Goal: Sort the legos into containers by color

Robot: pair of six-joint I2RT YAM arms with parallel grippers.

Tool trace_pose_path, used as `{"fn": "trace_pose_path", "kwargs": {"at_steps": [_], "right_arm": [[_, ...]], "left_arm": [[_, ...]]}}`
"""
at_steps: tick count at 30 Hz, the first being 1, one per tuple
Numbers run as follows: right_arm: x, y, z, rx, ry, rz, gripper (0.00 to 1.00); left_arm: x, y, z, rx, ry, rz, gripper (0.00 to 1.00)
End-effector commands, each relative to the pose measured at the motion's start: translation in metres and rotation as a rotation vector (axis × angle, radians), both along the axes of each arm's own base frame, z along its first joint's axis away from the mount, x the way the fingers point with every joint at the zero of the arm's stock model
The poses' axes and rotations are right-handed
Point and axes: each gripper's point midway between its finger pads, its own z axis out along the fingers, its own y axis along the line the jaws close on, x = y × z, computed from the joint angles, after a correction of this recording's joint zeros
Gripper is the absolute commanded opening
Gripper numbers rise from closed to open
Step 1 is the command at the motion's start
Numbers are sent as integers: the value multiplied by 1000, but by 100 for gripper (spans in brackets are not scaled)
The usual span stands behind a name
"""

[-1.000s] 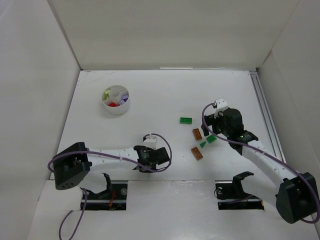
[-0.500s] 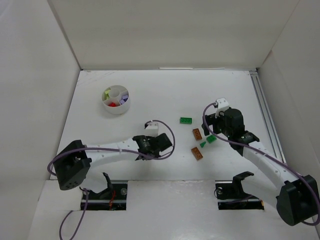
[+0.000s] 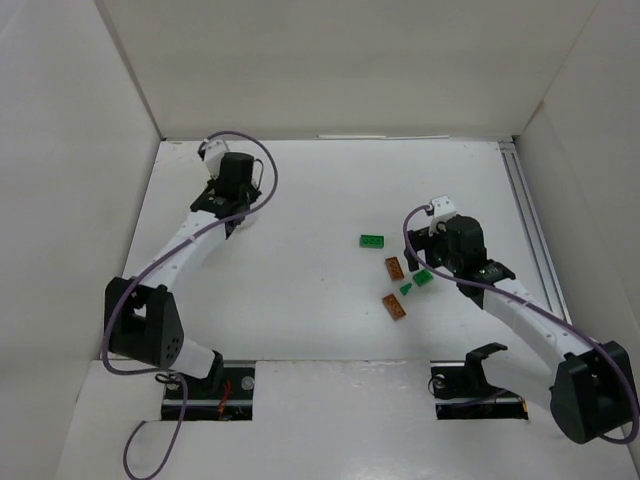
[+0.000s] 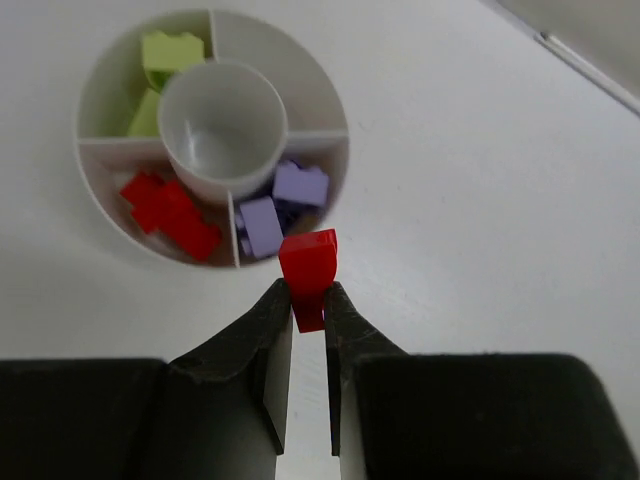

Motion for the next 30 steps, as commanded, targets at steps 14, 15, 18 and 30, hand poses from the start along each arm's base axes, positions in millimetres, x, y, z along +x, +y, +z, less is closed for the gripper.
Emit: {"fn": "trace_pose_path", "kwargs": {"at_steps": [14, 15, 18, 30], "right_arm": [[50, -6, 27, 10, -49, -67, 100], [50, -6, 27, 10, -49, -67, 100], [52, -3, 24, 19, -35, -64, 100], [49, -6, 30, 13, -58, -67, 100]], "left_arm": [[39, 79, -19, 22, 38, 107, 0], [37, 80, -23, 23, 47, 107, 0], [35, 85, -26, 30, 55, 124, 0], [18, 85, -31, -6, 48, 121, 23]]}}
